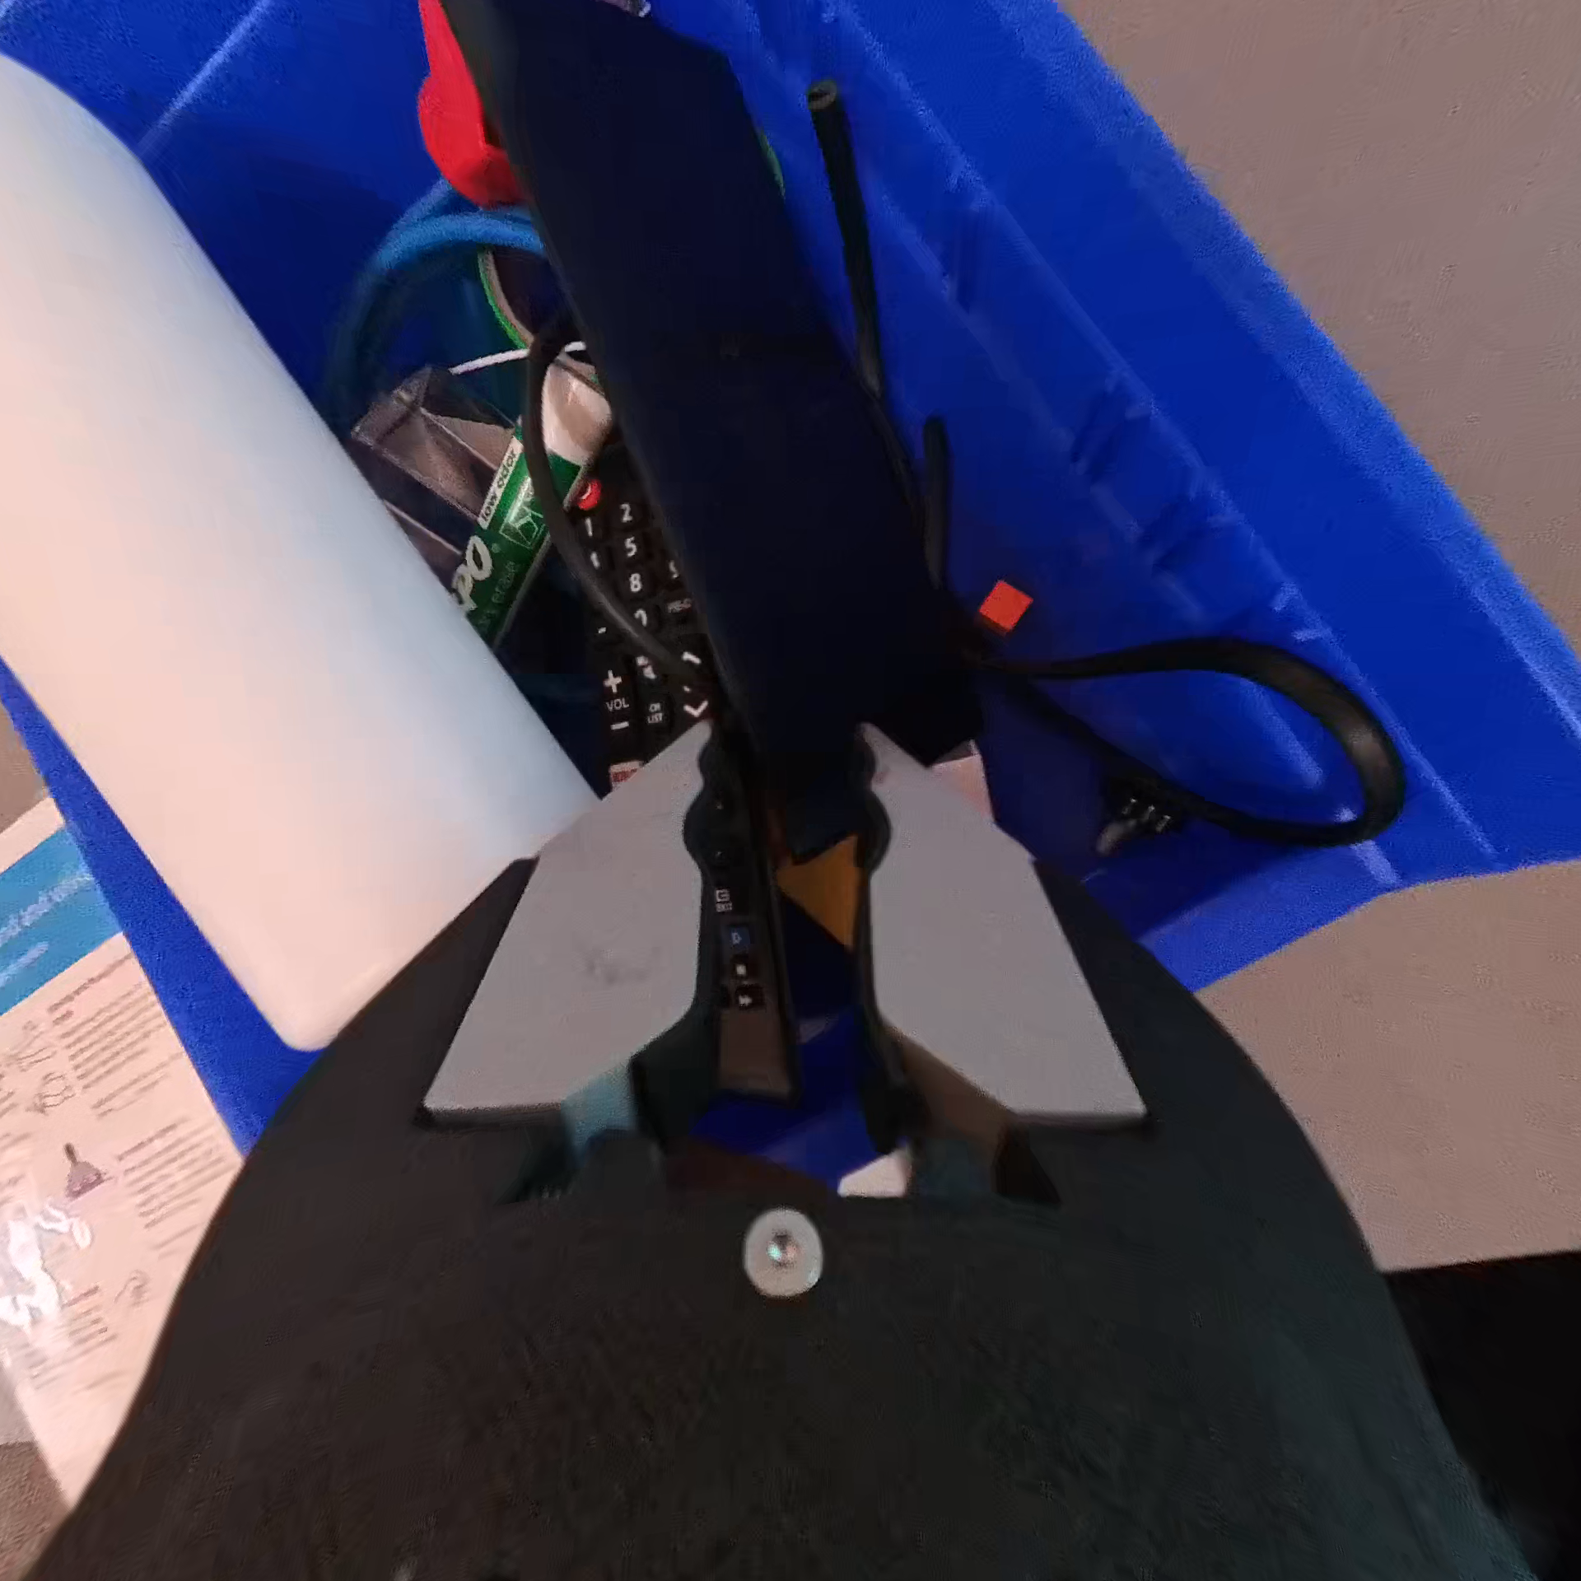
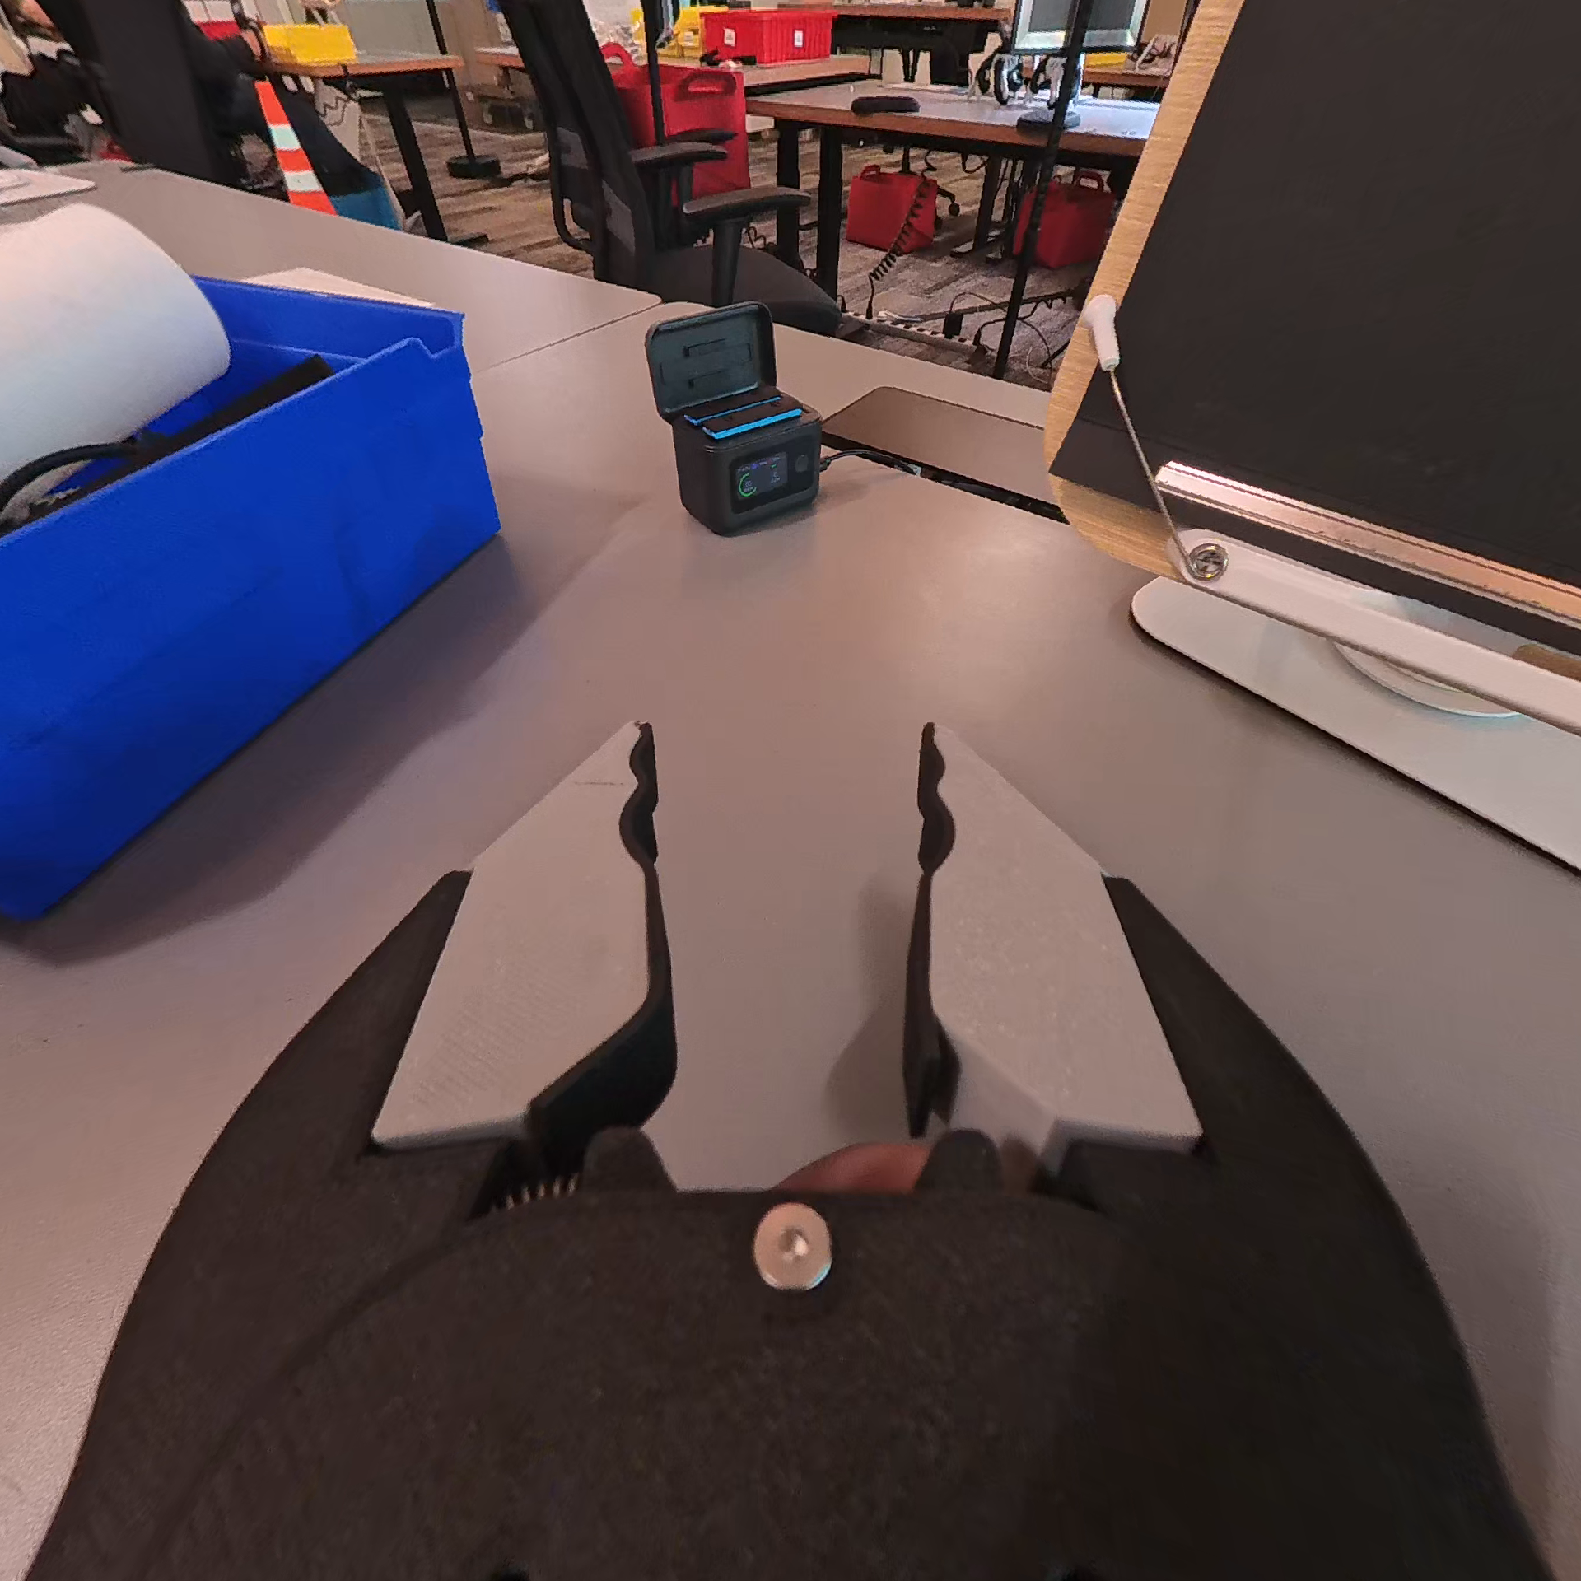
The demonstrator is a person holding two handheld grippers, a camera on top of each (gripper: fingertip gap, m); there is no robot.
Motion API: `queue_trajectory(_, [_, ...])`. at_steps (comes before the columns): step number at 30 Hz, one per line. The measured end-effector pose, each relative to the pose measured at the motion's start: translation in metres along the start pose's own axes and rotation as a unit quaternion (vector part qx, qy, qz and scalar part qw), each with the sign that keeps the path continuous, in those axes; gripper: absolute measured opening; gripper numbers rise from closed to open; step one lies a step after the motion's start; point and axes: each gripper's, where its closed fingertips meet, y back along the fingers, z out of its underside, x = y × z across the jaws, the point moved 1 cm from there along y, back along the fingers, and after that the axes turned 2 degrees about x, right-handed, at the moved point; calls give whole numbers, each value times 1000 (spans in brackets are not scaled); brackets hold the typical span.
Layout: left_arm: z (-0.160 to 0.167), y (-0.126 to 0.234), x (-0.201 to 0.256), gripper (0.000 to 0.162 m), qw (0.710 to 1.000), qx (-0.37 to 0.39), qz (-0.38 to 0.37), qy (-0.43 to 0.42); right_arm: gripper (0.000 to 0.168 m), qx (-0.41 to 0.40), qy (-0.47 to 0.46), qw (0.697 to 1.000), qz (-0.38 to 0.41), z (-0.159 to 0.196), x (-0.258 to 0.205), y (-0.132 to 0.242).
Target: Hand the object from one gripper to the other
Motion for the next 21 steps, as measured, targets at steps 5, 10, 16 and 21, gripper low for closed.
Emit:
queue_trajectory(5, [-13,10,1,12,999,16,-19,-30,57,0,2,1000,0,0,0,0])
queue_trajectory(10, [-37,37,-1,3,995,58,-56,-59,57,2,-2,1000,1,-2,3,2])
queue_trajectory(16, [-69,76,-9,0,971,123,-144,-147,57,0,1,1000,-7,-1,0,1])
queue_trajectory(21, [-92,107,-14,0,917,162,-276,-239,72,1,11,997,-78,0,-21,2])
